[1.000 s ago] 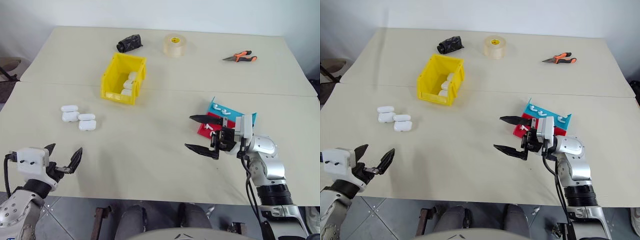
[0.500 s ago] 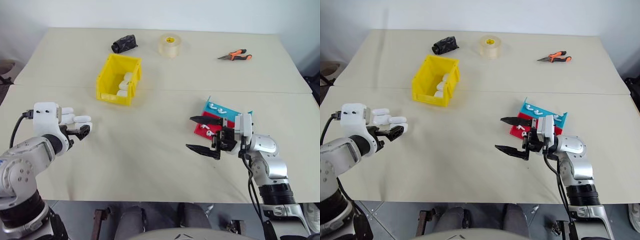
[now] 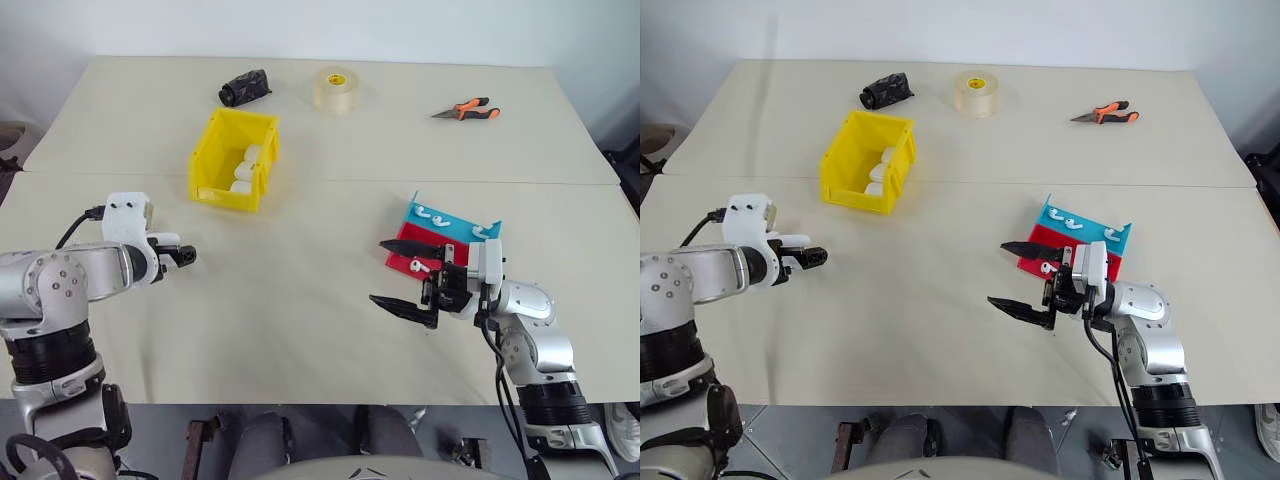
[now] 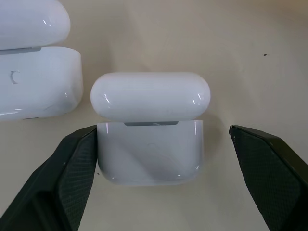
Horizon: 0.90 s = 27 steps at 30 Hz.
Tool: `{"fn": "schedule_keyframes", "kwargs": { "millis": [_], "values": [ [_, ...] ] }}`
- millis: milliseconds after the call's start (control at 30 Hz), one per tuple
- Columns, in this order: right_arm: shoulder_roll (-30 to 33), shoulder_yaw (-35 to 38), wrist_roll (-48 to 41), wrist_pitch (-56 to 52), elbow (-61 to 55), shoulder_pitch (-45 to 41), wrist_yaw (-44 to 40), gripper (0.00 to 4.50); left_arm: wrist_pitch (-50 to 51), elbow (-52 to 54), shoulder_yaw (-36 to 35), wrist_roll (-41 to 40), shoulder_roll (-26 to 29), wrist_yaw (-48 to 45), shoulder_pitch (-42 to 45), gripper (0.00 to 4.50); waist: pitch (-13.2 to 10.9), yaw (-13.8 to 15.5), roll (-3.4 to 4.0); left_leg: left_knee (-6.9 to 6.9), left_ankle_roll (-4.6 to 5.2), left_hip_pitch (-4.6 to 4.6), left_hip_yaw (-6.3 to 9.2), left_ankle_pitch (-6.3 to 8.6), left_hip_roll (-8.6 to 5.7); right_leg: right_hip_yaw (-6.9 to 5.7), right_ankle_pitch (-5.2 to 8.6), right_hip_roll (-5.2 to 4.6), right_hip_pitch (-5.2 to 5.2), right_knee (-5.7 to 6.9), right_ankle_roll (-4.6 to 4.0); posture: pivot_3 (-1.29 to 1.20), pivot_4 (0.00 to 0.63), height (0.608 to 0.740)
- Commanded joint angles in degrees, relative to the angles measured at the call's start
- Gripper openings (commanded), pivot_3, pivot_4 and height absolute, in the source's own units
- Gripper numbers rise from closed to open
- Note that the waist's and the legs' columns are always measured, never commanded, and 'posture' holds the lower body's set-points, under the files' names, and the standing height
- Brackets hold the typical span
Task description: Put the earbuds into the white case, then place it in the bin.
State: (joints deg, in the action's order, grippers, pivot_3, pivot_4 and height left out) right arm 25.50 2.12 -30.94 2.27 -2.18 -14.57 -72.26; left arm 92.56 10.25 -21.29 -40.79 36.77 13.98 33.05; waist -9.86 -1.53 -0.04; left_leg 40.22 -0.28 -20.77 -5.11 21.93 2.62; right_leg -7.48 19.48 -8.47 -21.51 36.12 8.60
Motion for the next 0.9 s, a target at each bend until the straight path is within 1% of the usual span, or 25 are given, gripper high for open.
{"fn": "schedule_keyframes", "kwargs": {
  "millis": [33, 167, 300, 467, 733, 833, 900],
  "values": [
    [-0.2, -0.1, -1.1, 0.3, -3.0, 1.3, 0.5, 4.5, -0.1, -0.8, 0.4, -1.1, 1.0, 1.1, 0.9, 4.48, 0.0, 0.1, 0.0, 0.0, 0.0, 0.0, 0.0, 0.0, 0.0, 0.02, 0.0, 0.0, 0.0, 0.0, 0.0, 0.0, 0.15, 0.74],
    [-0.3, 0.0, -1.1, 0.2, -3.8, 2.3, 1.1, 4.5, -0.1, -0.7, -0.1, -2.4, 0.4, 2.7, -0.1, 4.48, 0.0, 0.1, 0.0, 0.0, 0.0, 0.03, -0.02, 0.0, -0.01, 0.04, 0.0, 0.0, 0.01, 0.03, 0.0, 0.0, 0.15, 0.74],
    [-0.5, 0.0, -1.2, 0.1, -4.3, 2.9, 1.6, 4.5, -0.1, 0.4, -0.7, -5.8, 0.5, 5.0, -2.4, 4.48, 0.0, 0.0, 0.0, -0.12, 0.0, 0.23, 0.0, 0.0, -0.01, 0.26, 0.0, 0.0, 0.01, 0.06, 0.0, 0.0, 0.15, 0.74],
    [-1.6, -0.8, -1.0, 0.6, -4.1, 3.4, 2.1, 4.5, -0.1, 0.1, -0.1, -10.8, 3.8, 7.1, -4.9, 4.48, 0.0, -0.1, 0.0, -0.23, 0.0, 0.45, 0.02, 0.0, 0.0, 0.48, 0.0, 0.0, 0.01, 0.17, 0.0, 0.0, 0.15, 0.74],
    [-2.6, -1.4, -0.6, 1.5, -3.9, 3.6, 2.9, 4.5, -0.1, -1.8, -0.3, -14.7, 4.6, 10.7, -4.7, 4.48, 0.0, -0.1, 0.01, -0.24, 0.0, 0.5, -0.02, 0.0, 0.0, 0.56, 0.0, 0.0, 0.01, 0.2, 0.0, 0.0, 0.15, 0.74],
    [-2.8, -1.4, -0.5, 1.9, -3.6, 3.5, 3.1, 4.5, -0.1, -1.4, -0.3, -15.5, 4.9, 11.7, -6.0, 3.89, 0.0, -0.1, 0.01, -0.25, 0.0, 0.52, -0.04, 0.0, 0.0, 0.57, 0.0, 0.01, 0.01, 0.2, 0.0, 0.0, 0.15, 0.74],
    [-3.0, -1.4, -0.4, 2.1, -3.3, 3.4, 3.2, 4.5, -0.1, -1.6, -0.8, -16.1, 5.1, 12.2, -6.7, 3.27, 0.0, -0.1, 0.01, -0.26, 0.0, 0.54, -0.05, 0.0, 0.0, 0.59, 0.0, 0.01, 0.01, 0.2, 0.0, 0.0, 0.15, 0.74]
  ]
}}
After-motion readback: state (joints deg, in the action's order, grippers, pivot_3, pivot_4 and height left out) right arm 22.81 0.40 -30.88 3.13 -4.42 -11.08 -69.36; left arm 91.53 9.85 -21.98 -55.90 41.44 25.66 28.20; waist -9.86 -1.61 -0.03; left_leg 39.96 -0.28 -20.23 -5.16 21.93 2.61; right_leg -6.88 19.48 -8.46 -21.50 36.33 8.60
